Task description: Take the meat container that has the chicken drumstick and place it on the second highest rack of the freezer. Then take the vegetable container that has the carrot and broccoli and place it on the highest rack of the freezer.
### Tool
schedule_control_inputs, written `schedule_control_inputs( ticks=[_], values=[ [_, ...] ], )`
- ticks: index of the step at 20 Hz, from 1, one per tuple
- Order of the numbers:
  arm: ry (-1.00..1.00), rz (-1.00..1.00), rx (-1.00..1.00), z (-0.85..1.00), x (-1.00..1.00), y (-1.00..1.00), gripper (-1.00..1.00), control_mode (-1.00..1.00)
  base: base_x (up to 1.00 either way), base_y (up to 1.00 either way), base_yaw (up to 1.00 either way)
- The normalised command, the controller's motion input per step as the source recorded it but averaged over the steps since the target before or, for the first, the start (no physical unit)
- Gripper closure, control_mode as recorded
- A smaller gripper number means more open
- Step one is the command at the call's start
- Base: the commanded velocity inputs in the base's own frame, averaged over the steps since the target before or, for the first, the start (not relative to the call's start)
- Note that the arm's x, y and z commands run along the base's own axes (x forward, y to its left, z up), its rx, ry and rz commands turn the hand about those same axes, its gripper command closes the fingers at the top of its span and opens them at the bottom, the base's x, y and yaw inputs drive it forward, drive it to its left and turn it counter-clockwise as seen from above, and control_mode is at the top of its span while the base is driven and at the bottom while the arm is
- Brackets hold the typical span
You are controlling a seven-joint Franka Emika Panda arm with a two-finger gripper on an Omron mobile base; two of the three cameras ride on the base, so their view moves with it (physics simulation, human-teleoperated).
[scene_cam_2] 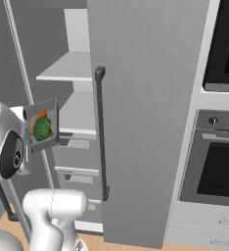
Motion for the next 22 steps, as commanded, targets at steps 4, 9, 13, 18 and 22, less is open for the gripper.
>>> schedule_control_inputs(
  ticks=[4, 9, 13, 18, 22],
  values=[
    [0.00, 0.00, 0.00, 0.00, 0.00, 0.00, 1.00, 1.00, 0.08, 0.11, -0.03],
    [-0.04, 0.00, 0.00, 0.04, 0.07, -0.01, 1.00, -1.00, 0.07, -0.01, 0.00],
    [-0.08, 0.00, 0.00, 0.15, 0.18, 0.00, 1.00, -1.00, 0.00, 0.00, 0.00],
    [-0.10, -0.01, 0.05, 0.42, 0.00, 0.00, 1.00, -1.00, 0.00, 0.00, 0.00],
    [-0.02, -0.05, 0.14, 0.71, 0.13, 0.00, 1.00, -1.00, 0.00, 0.00, 0.00]
  ],
)
